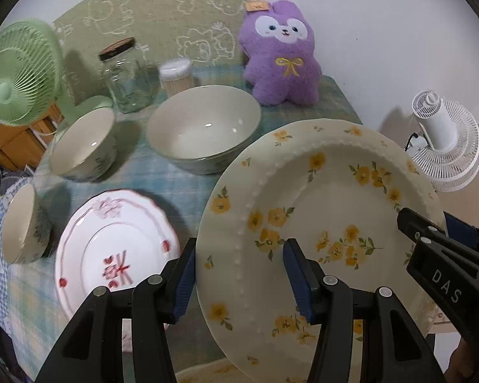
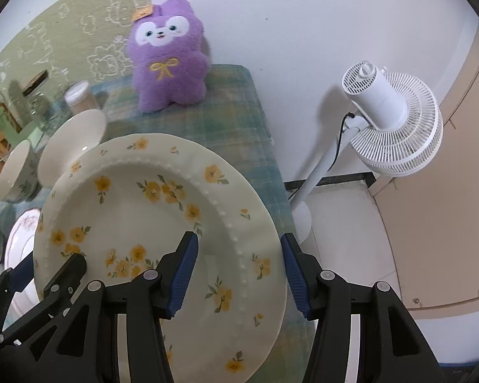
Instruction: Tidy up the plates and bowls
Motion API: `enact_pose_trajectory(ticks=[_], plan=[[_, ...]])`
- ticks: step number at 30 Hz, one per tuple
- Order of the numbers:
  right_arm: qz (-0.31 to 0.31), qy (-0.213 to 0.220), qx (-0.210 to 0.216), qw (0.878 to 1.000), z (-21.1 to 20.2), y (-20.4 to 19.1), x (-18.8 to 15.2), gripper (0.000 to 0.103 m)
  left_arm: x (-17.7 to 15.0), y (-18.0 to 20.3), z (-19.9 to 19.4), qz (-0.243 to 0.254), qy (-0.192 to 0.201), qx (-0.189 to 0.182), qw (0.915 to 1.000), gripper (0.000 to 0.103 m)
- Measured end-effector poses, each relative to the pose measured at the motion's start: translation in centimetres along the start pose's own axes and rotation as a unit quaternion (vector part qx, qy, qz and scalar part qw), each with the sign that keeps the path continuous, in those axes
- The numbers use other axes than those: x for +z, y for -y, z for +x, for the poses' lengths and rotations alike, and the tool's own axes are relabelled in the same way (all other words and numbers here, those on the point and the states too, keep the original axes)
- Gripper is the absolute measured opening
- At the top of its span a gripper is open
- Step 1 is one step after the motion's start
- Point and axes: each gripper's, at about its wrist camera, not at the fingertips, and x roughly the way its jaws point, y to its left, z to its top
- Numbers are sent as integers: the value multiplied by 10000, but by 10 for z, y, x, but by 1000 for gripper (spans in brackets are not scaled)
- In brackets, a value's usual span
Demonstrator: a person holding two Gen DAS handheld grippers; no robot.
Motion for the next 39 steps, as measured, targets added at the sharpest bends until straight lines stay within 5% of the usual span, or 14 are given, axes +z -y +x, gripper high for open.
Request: enact_pose_trajectory(ticks=[27,39], plan=[[87,-524,-64,9986,-37,-44,-138,57,-114,-50,-41,290,-220,36,9993,54],[161,-580,-154,9981,-37,-41,-164,57,-139,-48,-43,505,-307,33,9982,54]])
